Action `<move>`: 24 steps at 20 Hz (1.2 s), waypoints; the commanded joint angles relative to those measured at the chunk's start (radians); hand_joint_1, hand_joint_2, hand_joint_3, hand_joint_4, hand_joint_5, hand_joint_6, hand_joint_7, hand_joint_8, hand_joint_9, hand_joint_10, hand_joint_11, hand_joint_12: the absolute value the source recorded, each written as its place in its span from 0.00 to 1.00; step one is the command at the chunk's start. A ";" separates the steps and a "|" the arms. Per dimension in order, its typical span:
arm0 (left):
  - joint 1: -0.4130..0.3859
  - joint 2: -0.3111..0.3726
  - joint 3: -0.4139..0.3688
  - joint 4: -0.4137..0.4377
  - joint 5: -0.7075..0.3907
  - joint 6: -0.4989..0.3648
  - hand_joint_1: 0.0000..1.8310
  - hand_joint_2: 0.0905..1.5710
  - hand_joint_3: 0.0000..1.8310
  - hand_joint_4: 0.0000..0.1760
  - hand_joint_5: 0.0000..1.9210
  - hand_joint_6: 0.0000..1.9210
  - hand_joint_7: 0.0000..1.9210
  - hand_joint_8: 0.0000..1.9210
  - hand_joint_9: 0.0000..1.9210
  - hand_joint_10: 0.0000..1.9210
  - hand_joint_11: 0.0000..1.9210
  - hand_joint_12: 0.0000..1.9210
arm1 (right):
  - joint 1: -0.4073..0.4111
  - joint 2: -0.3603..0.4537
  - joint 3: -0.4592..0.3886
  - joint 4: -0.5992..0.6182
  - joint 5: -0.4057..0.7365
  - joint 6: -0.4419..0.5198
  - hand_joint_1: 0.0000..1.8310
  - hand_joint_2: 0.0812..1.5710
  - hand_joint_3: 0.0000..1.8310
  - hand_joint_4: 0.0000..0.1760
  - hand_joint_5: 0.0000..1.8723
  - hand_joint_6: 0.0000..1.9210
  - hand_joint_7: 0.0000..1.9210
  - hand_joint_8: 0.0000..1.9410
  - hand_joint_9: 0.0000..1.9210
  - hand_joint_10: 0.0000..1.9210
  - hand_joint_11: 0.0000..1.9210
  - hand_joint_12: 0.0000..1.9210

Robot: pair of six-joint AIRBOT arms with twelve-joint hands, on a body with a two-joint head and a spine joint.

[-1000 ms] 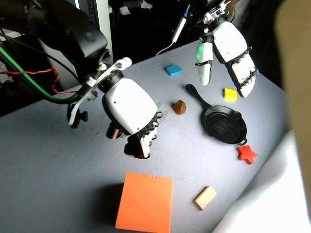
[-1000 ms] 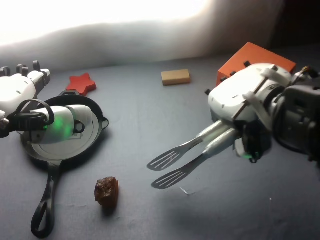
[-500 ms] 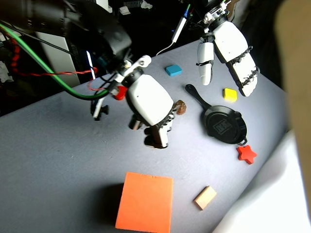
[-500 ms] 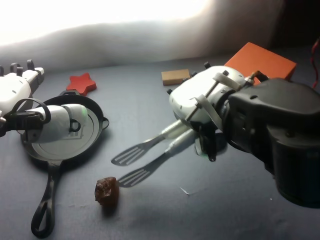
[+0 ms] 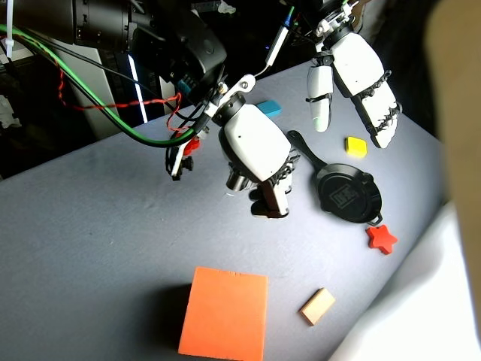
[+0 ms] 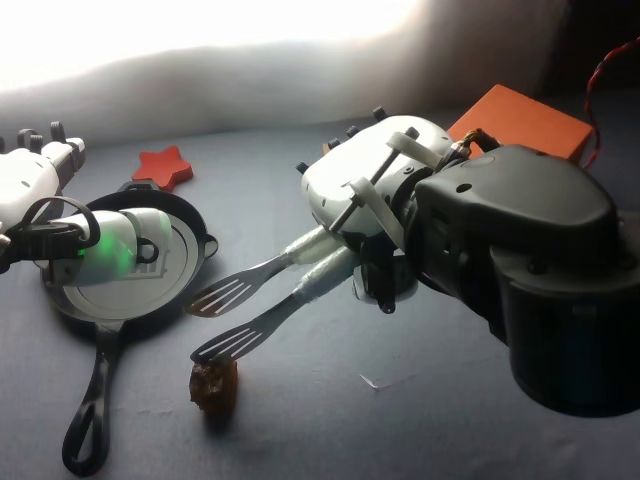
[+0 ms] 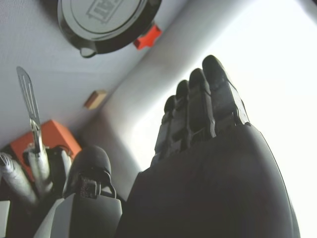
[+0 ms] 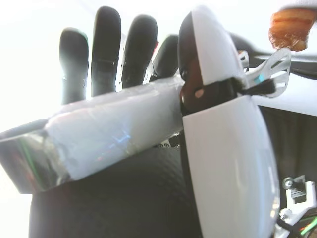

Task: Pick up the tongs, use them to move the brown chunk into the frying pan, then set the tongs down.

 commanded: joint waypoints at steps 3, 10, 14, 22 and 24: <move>-0.002 0.001 -0.003 0.080 -0.044 -0.001 0.00 0.79 0.00 0.00 0.00 0.00 0.04 0.00 0.04 0.00 0.00 0.17 | 0.016 -0.013 -0.002 -0.079 0.007 0.004 0.61 0.75 0.00 0.00 0.43 0.65 0.50 0.26 0.40 0.46 0.24 0.82; -0.003 0.001 -0.001 0.080 -0.045 -0.001 0.00 0.79 0.00 0.00 0.01 0.00 0.04 0.00 0.05 0.00 0.00 0.20 | -0.003 -0.047 -0.001 -0.133 0.003 0.011 0.61 0.75 0.00 0.00 0.44 0.64 0.52 0.25 0.41 0.45 0.25 0.81; -0.011 0.001 0.010 0.082 -0.066 -0.008 0.00 0.79 0.00 0.00 0.01 0.00 0.05 0.00 0.05 0.00 0.00 0.22 | -0.027 -0.057 0.019 -0.151 -0.006 0.014 0.61 0.76 0.00 0.00 0.42 0.65 0.51 0.24 0.41 0.44 0.24 0.82; -0.007 0.002 0.021 0.102 -0.119 -0.069 0.00 0.80 0.00 0.00 0.00 0.00 0.04 0.00 0.04 0.00 0.00 0.17 | -0.054 -0.059 0.024 -0.151 -0.014 0.011 0.61 0.75 0.00 0.00 0.43 0.65 0.52 0.23 0.41 0.45 0.24 0.82; -0.006 0.003 0.020 0.101 -0.138 -0.071 0.00 0.80 0.00 0.00 0.00 0.00 0.03 0.00 0.04 0.00 0.00 0.18 | -0.056 -0.059 0.024 -0.151 -0.014 0.009 0.61 0.75 0.00 0.00 0.42 0.65 0.51 0.23 0.41 0.45 0.23 0.82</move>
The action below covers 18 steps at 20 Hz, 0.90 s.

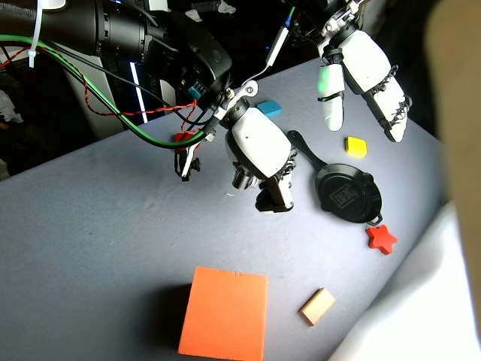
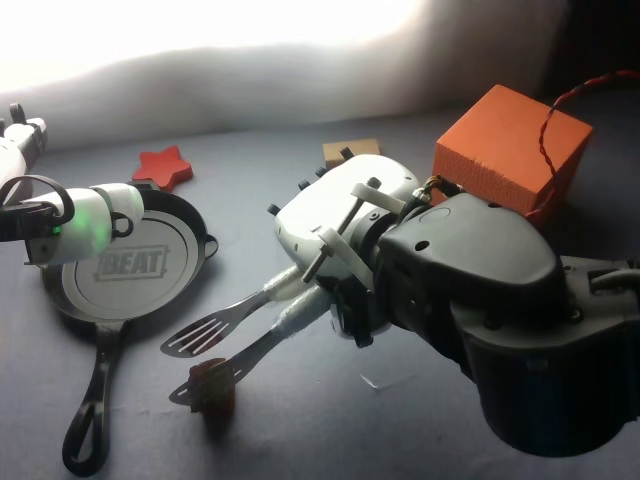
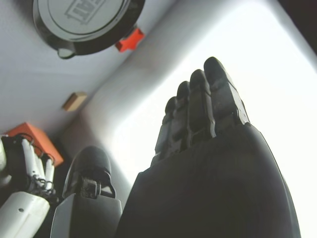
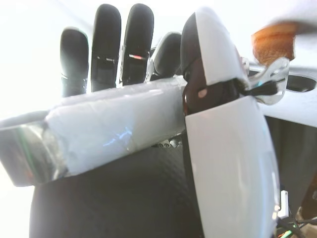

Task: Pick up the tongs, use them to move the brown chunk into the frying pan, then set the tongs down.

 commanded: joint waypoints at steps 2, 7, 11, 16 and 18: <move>-0.004 0.008 0.001 0.086 -0.090 -0.008 0.00 0.80 0.00 0.00 0.00 0.00 0.04 0.00 0.04 0.00 0.00 0.20 | 0.007 0.002 -0.003 -0.081 0.007 -0.010 0.60 0.76 0.00 0.00 0.42 0.66 0.51 0.24 0.40 0.46 0.24 0.83; 0.003 0.010 -0.004 0.054 -0.118 -0.011 0.00 0.80 0.00 0.00 0.01 0.00 0.05 0.00 0.05 0.00 0.00 0.20 | 0.011 0.004 -0.003 -0.080 0.000 -0.029 0.60 0.76 0.00 0.00 0.42 0.67 0.50 0.24 0.39 0.46 0.23 0.82; 0.005 0.011 -0.012 0.040 -0.149 -0.010 0.00 0.79 0.00 0.00 0.00 0.00 0.05 0.00 0.05 0.00 0.00 0.20 | 0.020 0.012 -0.003 -0.076 -0.007 -0.035 0.60 0.77 0.00 0.00 0.41 0.68 0.49 0.24 0.38 0.45 0.20 0.83; 0.005 0.012 -0.017 0.030 -0.210 -0.008 0.00 0.79 0.00 0.00 0.00 0.00 0.05 0.00 0.05 0.00 0.00 0.19 | 0.039 0.018 -0.010 -0.045 -0.026 -0.057 0.60 0.77 0.00 0.00 0.40 0.68 0.48 0.24 0.37 0.46 0.19 0.85; 0.004 0.012 -0.025 0.030 -0.252 0.001 0.00 0.79 0.00 0.00 0.00 0.00 0.05 0.00 0.05 0.00 0.00 0.17 | 0.037 0.021 -0.014 -0.045 -0.033 -0.069 0.60 0.77 0.00 0.00 0.40 0.68 0.48 0.23 0.37 0.46 0.19 0.85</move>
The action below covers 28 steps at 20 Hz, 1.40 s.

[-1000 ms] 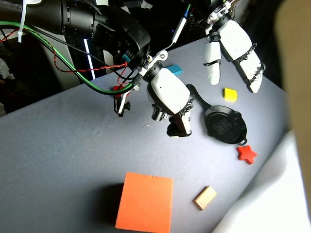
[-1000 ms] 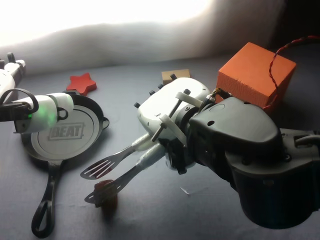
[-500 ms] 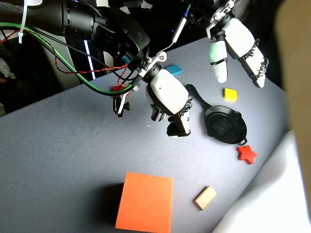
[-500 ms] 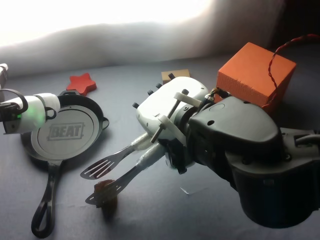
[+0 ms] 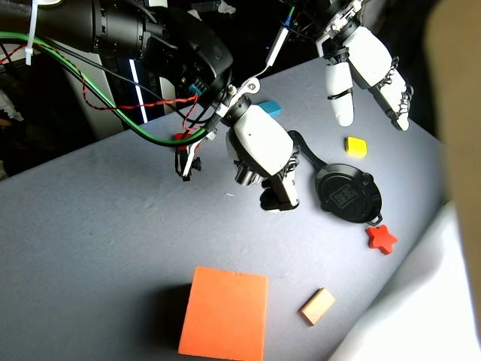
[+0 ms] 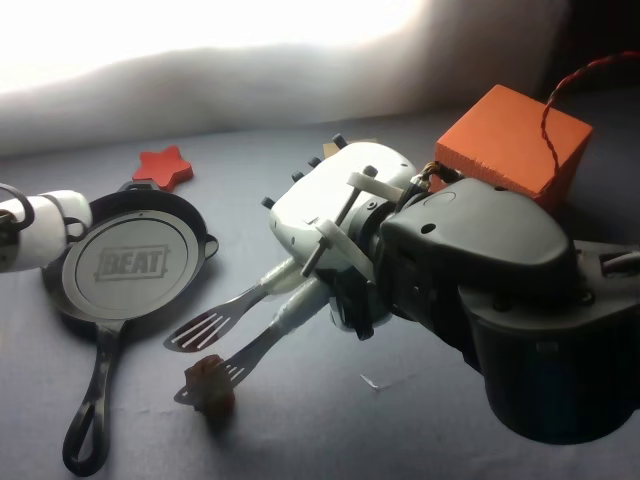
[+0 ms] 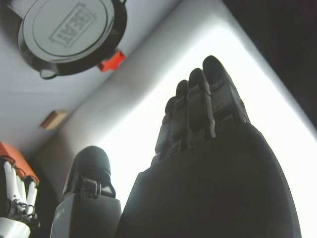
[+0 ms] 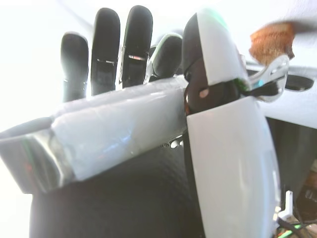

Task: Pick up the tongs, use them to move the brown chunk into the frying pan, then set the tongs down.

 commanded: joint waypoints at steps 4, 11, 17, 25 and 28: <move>-0.008 0.010 -0.024 0.086 -0.179 0.023 0.00 0.79 0.00 0.00 0.00 0.00 0.05 0.00 0.05 0.00 0.00 0.19 | 0.015 0.015 -0.009 -0.073 -0.006 -0.016 0.59 0.78 0.00 0.00 0.39 0.70 0.47 0.23 0.34 0.48 0.16 0.87; -0.021 0.008 -0.041 0.082 -0.265 0.052 0.00 0.79 0.00 0.00 0.00 0.00 0.04 0.00 0.04 0.00 0.00 0.18 | -0.007 0.023 -0.009 -0.076 -0.020 -0.020 0.60 0.77 0.00 0.00 0.41 0.68 0.47 0.23 0.35 0.47 0.17 0.86; -0.026 0.006 -0.048 0.062 -0.298 0.057 0.00 0.79 0.00 0.00 0.00 0.00 0.04 0.00 0.04 0.00 0.00 0.17 | -0.037 0.019 0.006 -0.126 -0.034 0.008 0.60 0.77 0.00 0.00 0.40 0.69 0.47 0.23 0.35 0.47 0.16 0.86; -0.031 0.003 -0.053 0.062 -0.319 0.076 0.00 0.79 0.00 0.00 0.01 0.00 0.05 0.00 0.05 0.00 0.00 0.19 | -0.051 -0.007 0.045 -0.164 -0.042 0.025 0.60 0.77 0.00 0.00 0.41 0.68 0.48 0.23 0.36 0.47 0.18 0.85; -0.032 0.002 -0.057 0.062 -0.328 0.082 0.00 0.79 0.00 0.00 0.00 0.00 0.04 0.00 0.04 0.00 0.00 0.19 | -0.050 -0.012 0.046 -0.169 -0.044 0.025 0.61 0.75 0.00 0.00 0.44 0.64 0.52 0.25 0.42 0.48 0.26 0.84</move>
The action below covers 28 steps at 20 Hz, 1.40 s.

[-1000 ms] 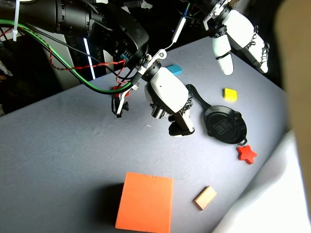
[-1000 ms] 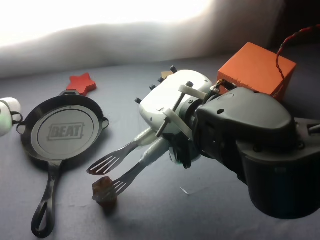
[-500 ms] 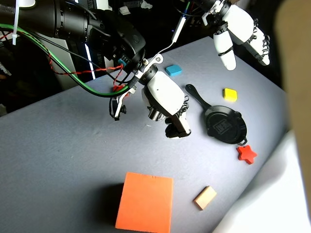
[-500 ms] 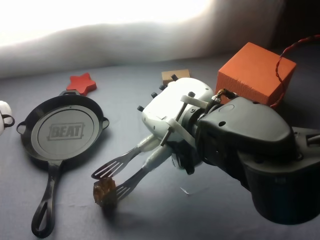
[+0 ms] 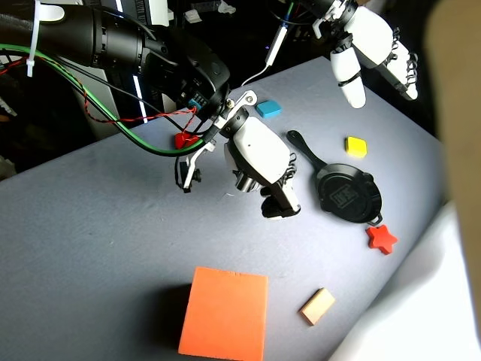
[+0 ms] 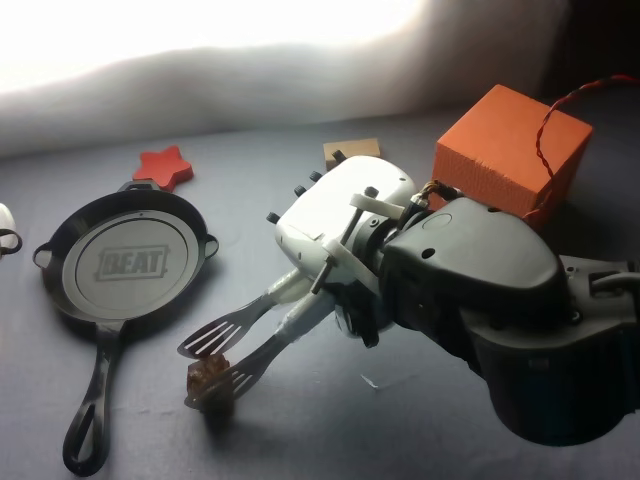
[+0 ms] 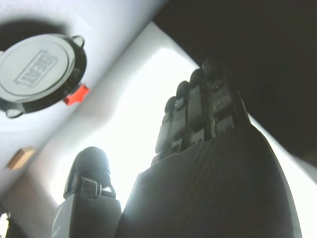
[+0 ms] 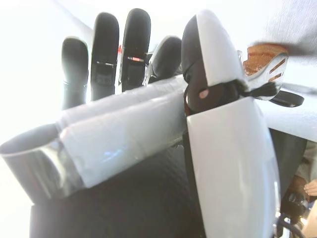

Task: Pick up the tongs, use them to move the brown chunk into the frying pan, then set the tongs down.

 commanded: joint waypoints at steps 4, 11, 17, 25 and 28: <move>-0.009 0.002 -0.004 0.096 -0.072 0.005 0.00 0.79 0.00 0.00 0.01 0.00 0.05 0.00 0.05 0.00 0.00 0.20 | 0.005 -0.001 -0.001 -0.077 0.010 -0.004 0.66 0.70 0.00 0.12 0.50 0.55 0.52 0.53 0.49 0.57 0.34 0.88; -0.009 0.001 -0.005 0.096 -0.072 0.007 0.00 0.81 0.00 0.00 0.02 0.00 0.05 0.00 0.04 0.01 0.00 0.15 | 0.004 0.004 -0.011 -0.077 0.009 -0.016 0.34 0.87 0.02 0.00 0.59 0.78 0.71 0.72 0.66 0.85 0.49 1.00; -0.009 0.000 -0.008 0.096 -0.072 0.009 0.04 0.80 0.00 0.00 0.06 0.01 0.08 0.00 0.07 0.00 0.00 0.20 | 0.000 0.034 -0.061 -0.077 0.009 -0.035 0.50 0.92 0.00 1.00 0.73 1.00 0.85 1.00 0.93 1.00 0.94 1.00; -0.009 -0.001 -0.010 0.096 -0.071 0.015 0.00 0.81 0.00 0.00 0.02 0.00 0.05 0.00 0.04 0.00 0.00 0.11 | 0.029 0.105 -0.142 -0.077 0.010 -0.060 0.57 0.88 0.00 1.00 0.73 1.00 0.83 1.00 0.90 1.00 0.92 1.00; -0.009 -0.001 -0.010 0.096 -0.066 0.015 0.03 0.81 0.00 0.00 0.05 0.01 0.07 0.00 0.05 0.00 0.00 0.13 | 0.073 0.106 -0.105 -0.077 -0.020 -0.068 0.55 0.89 0.00 1.00 0.72 1.00 0.83 1.00 0.90 1.00 0.91 1.00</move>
